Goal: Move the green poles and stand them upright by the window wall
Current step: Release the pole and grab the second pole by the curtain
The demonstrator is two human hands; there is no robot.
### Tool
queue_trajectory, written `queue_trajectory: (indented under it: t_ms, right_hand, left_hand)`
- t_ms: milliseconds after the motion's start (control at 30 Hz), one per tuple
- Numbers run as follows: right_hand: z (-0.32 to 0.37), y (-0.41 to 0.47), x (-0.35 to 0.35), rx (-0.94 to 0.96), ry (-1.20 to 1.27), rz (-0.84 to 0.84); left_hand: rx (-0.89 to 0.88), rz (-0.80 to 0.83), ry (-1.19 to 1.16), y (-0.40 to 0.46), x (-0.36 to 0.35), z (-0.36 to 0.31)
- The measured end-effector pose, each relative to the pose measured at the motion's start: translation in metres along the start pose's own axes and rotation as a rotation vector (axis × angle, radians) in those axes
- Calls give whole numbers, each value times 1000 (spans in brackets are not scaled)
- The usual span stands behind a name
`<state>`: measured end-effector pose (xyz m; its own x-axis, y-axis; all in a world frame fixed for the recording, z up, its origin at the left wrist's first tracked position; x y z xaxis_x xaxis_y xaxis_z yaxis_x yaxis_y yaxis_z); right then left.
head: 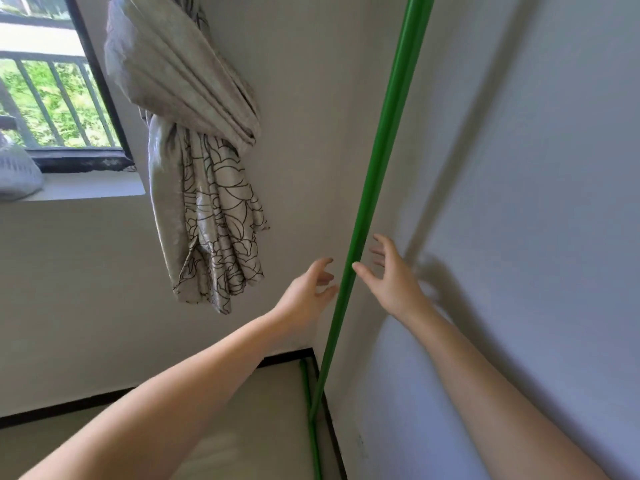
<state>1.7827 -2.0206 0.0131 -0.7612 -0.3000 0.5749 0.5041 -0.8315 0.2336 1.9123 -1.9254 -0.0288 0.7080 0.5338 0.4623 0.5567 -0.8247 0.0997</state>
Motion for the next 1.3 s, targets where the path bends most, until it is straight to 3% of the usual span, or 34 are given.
queue_trajectory:
  t_ms: [167,400,600,800,1167,1300]
  right_hand:
    - [-11,-94,-14,31,176,183]
    - [-40,-200,-56,-25,323,452]
    - [-43,-231,-85,-4,331,718]
    - [-29,-252,-106,135,288,994]
    - [13,-325,-150,344,202,1323]
    - [28,-354,-170,383,202,1337]
  left_hand:
    - [-3,-163,-90,-99,62,29]
    - [244,-509,-63,-273,99,71]
    - [527,-898,-100,-392,65,67]
    - [742,-1299,-153,-468,11,53]
    - [889,-1706,-162,-566,-18,46]
    - [895,-1754,-171,-594,-1,55]
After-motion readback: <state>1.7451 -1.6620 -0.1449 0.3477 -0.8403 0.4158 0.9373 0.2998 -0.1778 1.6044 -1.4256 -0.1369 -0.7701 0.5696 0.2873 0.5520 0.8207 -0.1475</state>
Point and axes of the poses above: each hand's wrist, its own y-axis towards the middle knuckle, its own x-axis out of the back of the hand, z = x × y, the point moved 1 cm from there along y, towards the middle knuckle, and after that the axes turned 10 degrees about -z, right-handed, at the moved point
